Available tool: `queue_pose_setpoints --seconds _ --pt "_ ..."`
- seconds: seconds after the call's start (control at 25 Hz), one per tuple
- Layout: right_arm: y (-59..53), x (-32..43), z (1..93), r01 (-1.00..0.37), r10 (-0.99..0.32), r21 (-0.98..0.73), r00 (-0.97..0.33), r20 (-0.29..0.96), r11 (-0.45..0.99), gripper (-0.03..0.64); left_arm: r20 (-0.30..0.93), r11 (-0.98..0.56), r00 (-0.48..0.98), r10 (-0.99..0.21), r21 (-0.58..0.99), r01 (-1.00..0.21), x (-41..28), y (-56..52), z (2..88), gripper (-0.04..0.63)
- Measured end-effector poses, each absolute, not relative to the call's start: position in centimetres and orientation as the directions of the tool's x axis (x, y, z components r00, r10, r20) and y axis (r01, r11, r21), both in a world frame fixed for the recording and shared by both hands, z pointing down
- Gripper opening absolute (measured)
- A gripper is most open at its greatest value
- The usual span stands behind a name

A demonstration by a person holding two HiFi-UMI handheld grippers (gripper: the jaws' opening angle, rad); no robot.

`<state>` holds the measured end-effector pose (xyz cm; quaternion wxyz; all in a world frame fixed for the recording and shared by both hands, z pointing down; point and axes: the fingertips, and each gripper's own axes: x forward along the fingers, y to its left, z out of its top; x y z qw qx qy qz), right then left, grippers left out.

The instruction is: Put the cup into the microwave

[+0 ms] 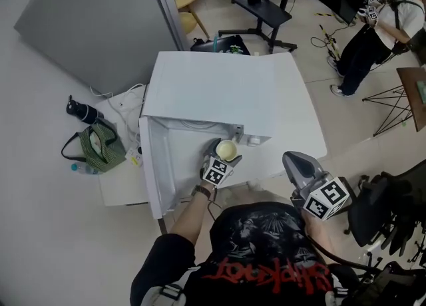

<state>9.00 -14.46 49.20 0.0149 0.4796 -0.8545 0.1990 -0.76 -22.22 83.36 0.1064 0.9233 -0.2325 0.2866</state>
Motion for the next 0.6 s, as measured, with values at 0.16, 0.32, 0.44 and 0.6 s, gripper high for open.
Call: queue_pose_setpoints --seconds 0.16,0.32,0.44,0.6 --pt "-14.3 9.4 49.3 -0.836 -0.823 -0.327 -0.522 0.223 0.441 0.000 0.563 -0.876 0.743 -0.361 0.068 -0.477 -0.5 -22.1 83.3 0.471" --pt "-14.5 8.9 49.5 -0.835 -0.820 -0.324 -0.525 0.228 0.445 0.000 0.553 -0.878 0.752 -0.359 0.073 -0.473 -0.5 -22.1 83.3 0.467" --pt "-14.8 8.5 49.4 -0.827 -0.810 -0.324 -0.540 0.228 0.460 0.000 0.565 -0.880 0.747 -0.350 0.074 -0.469 -0.4 -22.1 83.2 0.466" --pt "-15.2 7.4 49.5 -0.816 -0.797 -0.319 -0.560 0.227 0.483 0.000 0.569 -0.878 0.751 -0.335 0.102 -0.468 -0.6 -21.8 83.2 0.466"
